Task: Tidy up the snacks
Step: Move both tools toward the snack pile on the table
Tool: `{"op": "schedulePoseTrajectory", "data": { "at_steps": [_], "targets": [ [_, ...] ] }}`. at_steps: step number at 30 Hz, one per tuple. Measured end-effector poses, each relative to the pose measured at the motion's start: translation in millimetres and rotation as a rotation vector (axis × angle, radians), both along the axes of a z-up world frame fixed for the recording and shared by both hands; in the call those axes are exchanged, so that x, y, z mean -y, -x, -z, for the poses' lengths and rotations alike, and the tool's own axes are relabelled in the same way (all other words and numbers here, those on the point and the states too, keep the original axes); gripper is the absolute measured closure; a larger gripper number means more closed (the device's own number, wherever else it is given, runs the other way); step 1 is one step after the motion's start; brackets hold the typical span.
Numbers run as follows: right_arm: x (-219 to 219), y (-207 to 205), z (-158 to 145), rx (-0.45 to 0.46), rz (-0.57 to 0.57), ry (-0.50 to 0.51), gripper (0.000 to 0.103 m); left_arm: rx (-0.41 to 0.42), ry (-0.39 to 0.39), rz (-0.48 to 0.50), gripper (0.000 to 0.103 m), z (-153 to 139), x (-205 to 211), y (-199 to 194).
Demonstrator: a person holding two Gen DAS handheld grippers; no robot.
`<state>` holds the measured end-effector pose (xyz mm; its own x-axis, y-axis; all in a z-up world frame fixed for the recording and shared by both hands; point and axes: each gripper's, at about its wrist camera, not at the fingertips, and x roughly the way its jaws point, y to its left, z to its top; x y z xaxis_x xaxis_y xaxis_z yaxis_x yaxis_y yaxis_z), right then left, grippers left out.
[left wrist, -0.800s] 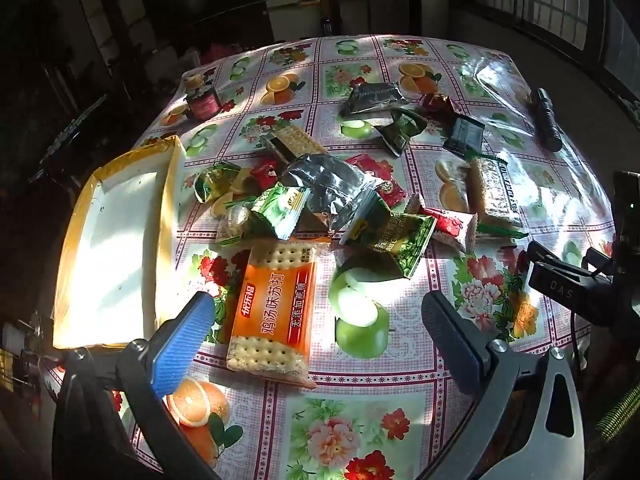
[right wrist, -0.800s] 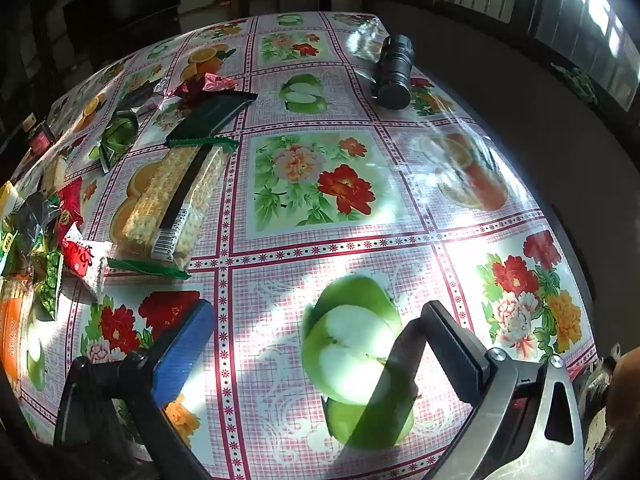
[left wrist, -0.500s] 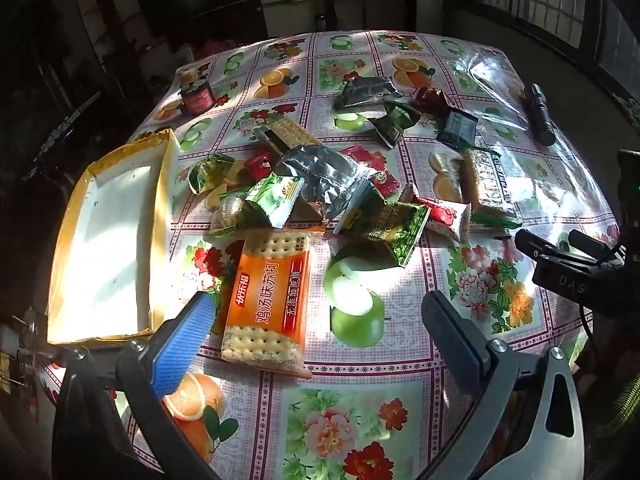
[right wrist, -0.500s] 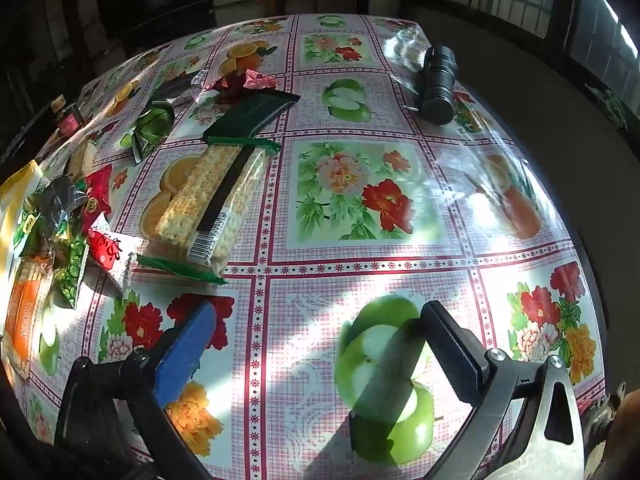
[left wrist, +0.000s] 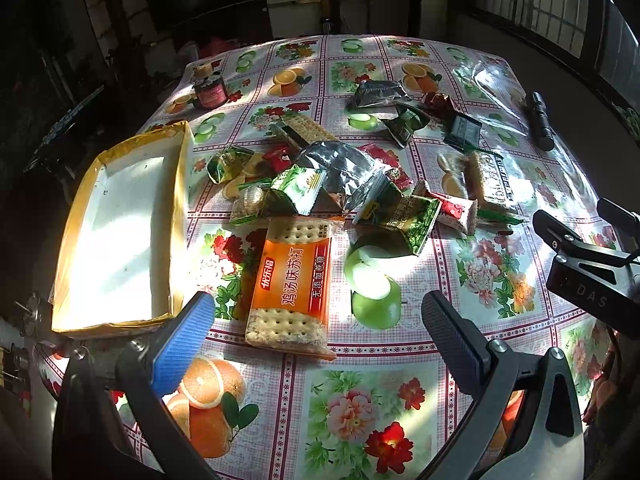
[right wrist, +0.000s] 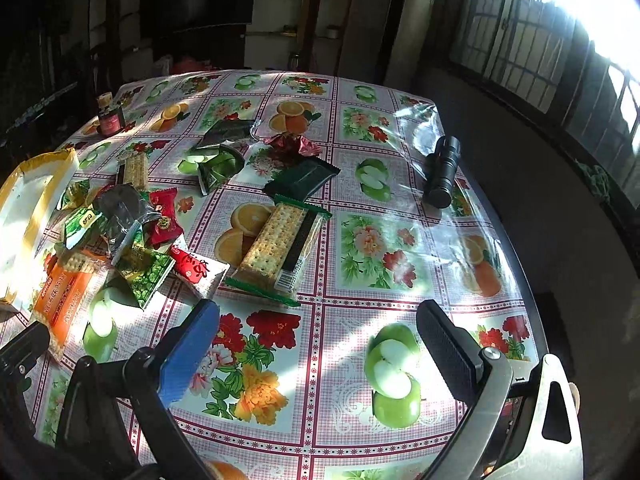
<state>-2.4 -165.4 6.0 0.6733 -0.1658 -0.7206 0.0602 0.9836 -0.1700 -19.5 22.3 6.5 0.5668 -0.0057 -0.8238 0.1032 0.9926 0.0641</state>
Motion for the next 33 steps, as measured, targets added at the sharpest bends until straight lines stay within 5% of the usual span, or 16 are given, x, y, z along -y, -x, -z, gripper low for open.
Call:
{"op": "schedulePoseTrajectory", "data": {
  "at_steps": [28,31,33],
  "targets": [
    [-6,4,-2,-0.013,-0.072,-0.032,0.004,0.011,0.030,-0.008,0.001,6,-20,9],
    [-3,9,-9,0.035,-0.092,-0.097,0.004,0.033,0.013,-0.021,0.001,2,-20,11],
    [9,25,-26,0.172,-0.143,-0.238,0.004,0.054,0.004,-0.023,0.001,-3,-20,14]
  ]
}}
